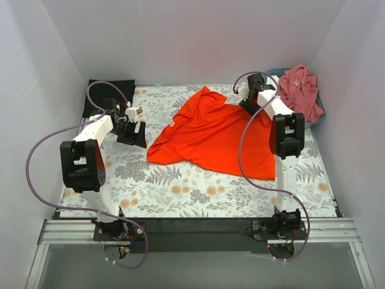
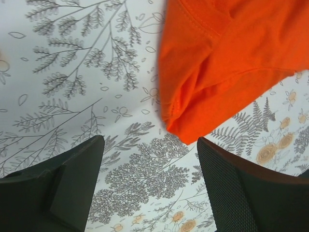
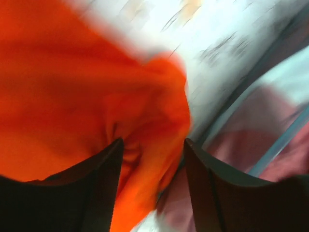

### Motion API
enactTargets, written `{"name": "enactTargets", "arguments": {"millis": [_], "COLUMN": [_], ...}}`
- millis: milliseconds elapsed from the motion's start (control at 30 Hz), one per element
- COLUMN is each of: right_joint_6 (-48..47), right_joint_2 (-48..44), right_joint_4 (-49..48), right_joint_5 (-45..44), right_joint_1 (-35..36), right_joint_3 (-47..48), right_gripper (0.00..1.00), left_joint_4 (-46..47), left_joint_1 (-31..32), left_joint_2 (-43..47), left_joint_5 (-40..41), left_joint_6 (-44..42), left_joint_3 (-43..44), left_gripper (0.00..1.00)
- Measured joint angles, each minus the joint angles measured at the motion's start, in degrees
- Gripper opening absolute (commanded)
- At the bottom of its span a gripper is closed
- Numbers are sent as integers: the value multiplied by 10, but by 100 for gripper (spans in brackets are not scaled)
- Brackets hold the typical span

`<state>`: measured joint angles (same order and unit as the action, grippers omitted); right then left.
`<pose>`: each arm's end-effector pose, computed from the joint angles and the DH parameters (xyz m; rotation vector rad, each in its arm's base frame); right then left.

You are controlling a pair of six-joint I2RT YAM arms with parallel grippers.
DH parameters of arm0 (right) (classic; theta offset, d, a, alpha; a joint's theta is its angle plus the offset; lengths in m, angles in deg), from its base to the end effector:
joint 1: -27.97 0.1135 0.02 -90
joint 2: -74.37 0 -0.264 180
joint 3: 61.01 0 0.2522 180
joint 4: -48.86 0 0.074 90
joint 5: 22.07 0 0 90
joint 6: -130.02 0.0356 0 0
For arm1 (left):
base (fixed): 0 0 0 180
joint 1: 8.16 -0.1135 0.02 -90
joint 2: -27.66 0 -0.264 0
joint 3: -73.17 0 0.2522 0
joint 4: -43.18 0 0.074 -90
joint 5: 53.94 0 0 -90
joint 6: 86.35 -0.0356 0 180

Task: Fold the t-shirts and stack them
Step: Flatten the tshirt out

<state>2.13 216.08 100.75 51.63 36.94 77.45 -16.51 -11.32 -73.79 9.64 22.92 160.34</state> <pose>0.5358 0.0745 0.1740 -0.9148 2.4012 -0.5572 0.3464 0.0033 0.2083 -0.4611 2.8092 -0.7174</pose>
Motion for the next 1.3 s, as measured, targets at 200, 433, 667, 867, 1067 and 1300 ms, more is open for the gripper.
{"name": "enactTargets", "arguments": {"millis": [200,433,667,867,1067,1300], "right_joint_6": [-23,-26,-31,-43,-49,-57], "right_joint_2": [-292,-525,-547,-598,-629,-629], "right_joint_4": [32,51,83,83,35,-16], "right_joint_5": [91,181,197,198,172,118], "right_joint_1": [37,73,63,64,64,65], "right_joint_3": [-293,-486,-681,-761,-825,-842], "right_gripper": [64,60,58,66,63,52], "left_joint_4": [-12,4,63,108,124,130], "left_joint_1": [6,137,190,225,231,231], "left_joint_2": [70,212,139,116,116,116], "left_joint_5": [-37,12,88,140,170,178], "left_joint_6": [-39,-82,-88,-106,-115,-114], "left_joint_3": [-63,-163,-169,-207,-238,-239], "left_gripper": [74,70,67,64,50,37]}}
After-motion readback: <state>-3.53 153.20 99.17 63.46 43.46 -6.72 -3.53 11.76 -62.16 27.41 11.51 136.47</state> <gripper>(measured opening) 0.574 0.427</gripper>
